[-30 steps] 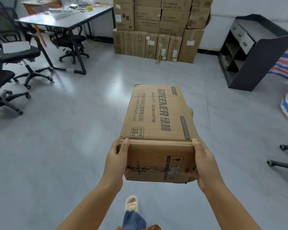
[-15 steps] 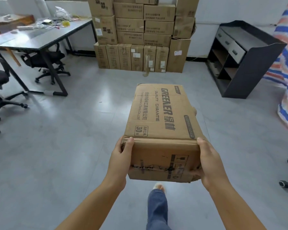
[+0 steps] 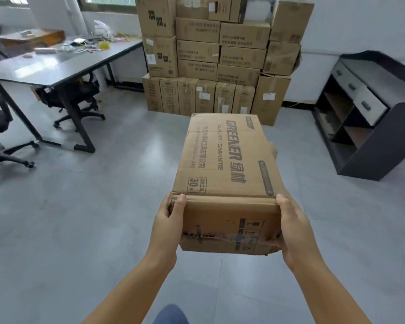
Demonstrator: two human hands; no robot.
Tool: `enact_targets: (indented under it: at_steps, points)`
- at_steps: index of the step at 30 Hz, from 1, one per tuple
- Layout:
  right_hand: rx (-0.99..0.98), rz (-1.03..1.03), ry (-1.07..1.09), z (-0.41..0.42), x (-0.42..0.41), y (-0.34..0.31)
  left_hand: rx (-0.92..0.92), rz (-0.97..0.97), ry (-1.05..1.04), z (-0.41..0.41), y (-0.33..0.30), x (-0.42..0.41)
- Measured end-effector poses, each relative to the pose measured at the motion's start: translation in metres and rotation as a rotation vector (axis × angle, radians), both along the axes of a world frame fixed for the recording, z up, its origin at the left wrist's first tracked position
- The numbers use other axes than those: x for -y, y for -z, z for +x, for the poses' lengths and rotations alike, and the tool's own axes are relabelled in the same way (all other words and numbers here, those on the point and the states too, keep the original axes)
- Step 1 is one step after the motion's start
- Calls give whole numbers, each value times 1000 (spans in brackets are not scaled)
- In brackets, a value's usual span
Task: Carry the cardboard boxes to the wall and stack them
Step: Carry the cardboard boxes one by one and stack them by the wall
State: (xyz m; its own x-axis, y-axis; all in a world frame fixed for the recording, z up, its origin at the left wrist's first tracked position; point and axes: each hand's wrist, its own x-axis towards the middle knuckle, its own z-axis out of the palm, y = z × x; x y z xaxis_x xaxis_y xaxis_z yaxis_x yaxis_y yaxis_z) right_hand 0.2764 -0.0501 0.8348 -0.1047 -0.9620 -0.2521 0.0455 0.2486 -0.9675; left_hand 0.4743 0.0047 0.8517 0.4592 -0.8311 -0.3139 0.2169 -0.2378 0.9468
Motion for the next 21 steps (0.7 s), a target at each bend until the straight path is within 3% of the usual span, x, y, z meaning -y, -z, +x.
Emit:
enact_targets:
  at_steps: [11, 21]
  points:
    - [-32, 54, 104, 22, 212, 30, -23, 80, 96, 25, 35, 241]
    - [-10, 14, 225, 41, 422, 17, 0, 39, 237, 46, 11, 482]
